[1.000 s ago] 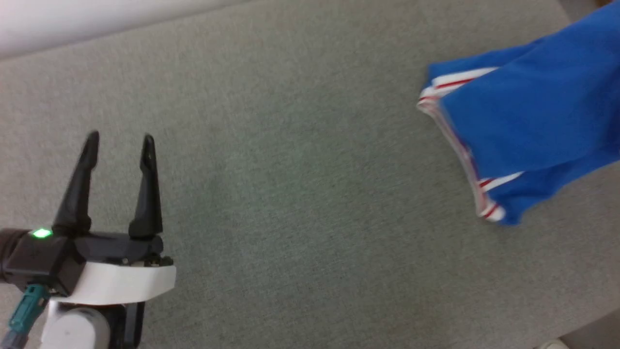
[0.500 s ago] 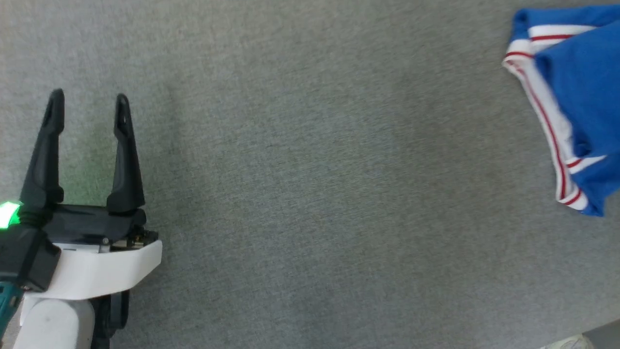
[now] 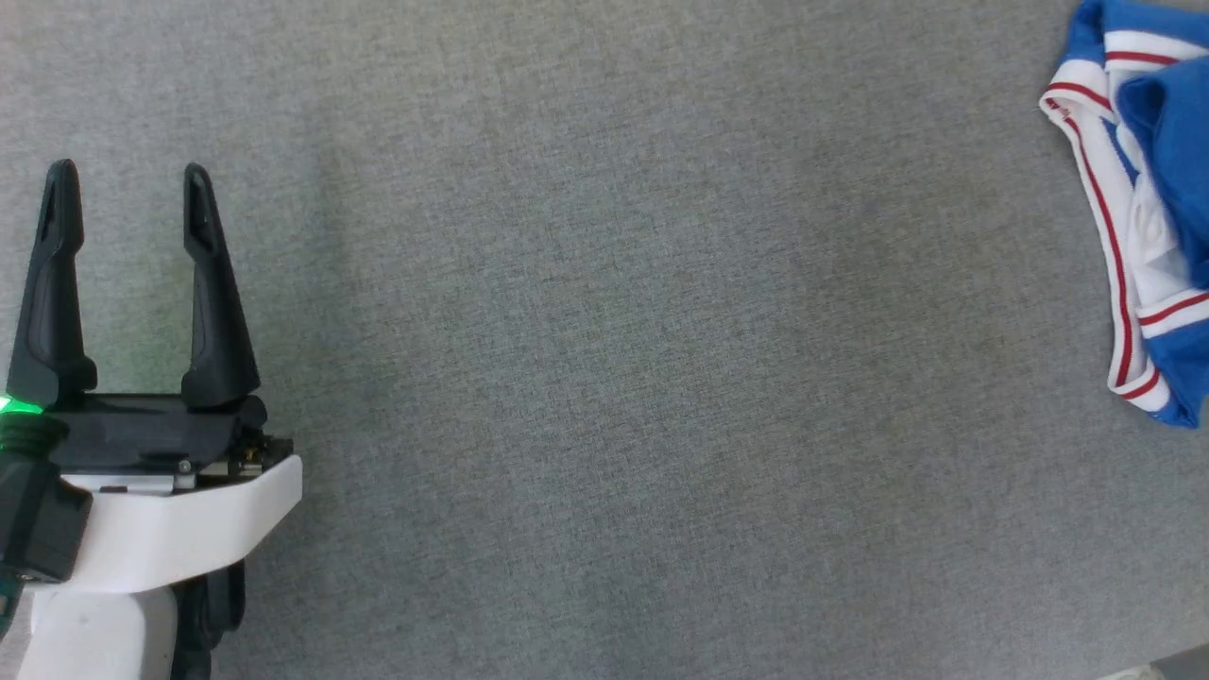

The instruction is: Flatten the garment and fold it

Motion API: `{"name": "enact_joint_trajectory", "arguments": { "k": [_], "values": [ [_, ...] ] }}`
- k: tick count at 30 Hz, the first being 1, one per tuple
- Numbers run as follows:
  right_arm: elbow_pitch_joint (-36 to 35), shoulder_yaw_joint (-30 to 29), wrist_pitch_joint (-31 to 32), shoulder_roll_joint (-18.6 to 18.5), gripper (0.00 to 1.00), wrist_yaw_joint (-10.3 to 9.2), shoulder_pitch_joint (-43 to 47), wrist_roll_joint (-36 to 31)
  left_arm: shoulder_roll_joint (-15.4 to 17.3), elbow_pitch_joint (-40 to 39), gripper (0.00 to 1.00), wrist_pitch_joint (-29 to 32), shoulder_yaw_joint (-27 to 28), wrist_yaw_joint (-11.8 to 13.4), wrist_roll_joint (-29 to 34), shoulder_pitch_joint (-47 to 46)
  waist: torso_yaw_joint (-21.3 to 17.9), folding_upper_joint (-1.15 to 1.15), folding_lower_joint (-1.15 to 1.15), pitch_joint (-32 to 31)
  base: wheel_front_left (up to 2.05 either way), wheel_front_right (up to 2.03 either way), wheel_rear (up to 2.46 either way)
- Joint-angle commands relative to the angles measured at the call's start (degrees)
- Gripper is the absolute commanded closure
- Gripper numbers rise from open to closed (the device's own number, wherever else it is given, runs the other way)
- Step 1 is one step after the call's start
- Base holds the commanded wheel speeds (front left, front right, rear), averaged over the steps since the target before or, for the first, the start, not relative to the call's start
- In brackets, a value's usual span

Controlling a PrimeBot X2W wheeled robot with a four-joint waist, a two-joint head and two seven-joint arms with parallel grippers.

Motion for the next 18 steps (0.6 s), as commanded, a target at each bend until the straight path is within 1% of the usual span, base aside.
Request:
{"name": "enact_joint_trajectory", "arguments": {
  "k": [1,5,8,12,18],
  "values": [
    [0.85,0.55,-1.01,0.01,0.0,-0.12,-1.0,-0.5,-0.43,0.46,0.0,-0.7,0.35,0.55,0.26,-0.32,0.2,0.0,0.0,-1.32,0.0,0.0,0.0],
    [0.93,1.11,-3.53,0.44,0.0,-0.12,-0.61,-0.26,-1.61,1.69,0.0,-1.6,0.44,1.01,0.02,0.05,0.66,0.0,0.0,-4.25,0.0,0.0,0.0],
    [-0.35,1.26,-5.85,1.93,0.0,-0.12,0.57,0.68,-2.74,3.18,0.0,-2.12,0.04,0.99,-0.11,0.8,1.29,0.0,0.0,-7.47,0.0,0.0,0.0],
    [-3.5,1.67,-8.57,5.13,0.0,-0.12,4.13,2.53,-4.74,5.11,0.0,-2.48,-0.03,0.93,-0.77,2.61,2.36,0.0,0.0,-12.76,0.0,0.0,0.0],
    [-10.59,1.74,-12.45,11.89,0.0,-0.12,11.08,5.06,-7.48,8.26,0.0,-2.58,0.38,-0.98,-2.7,5.67,4.33,0.0,0.0,-20.41,0.0,0.0,0.0]
  ]
}}
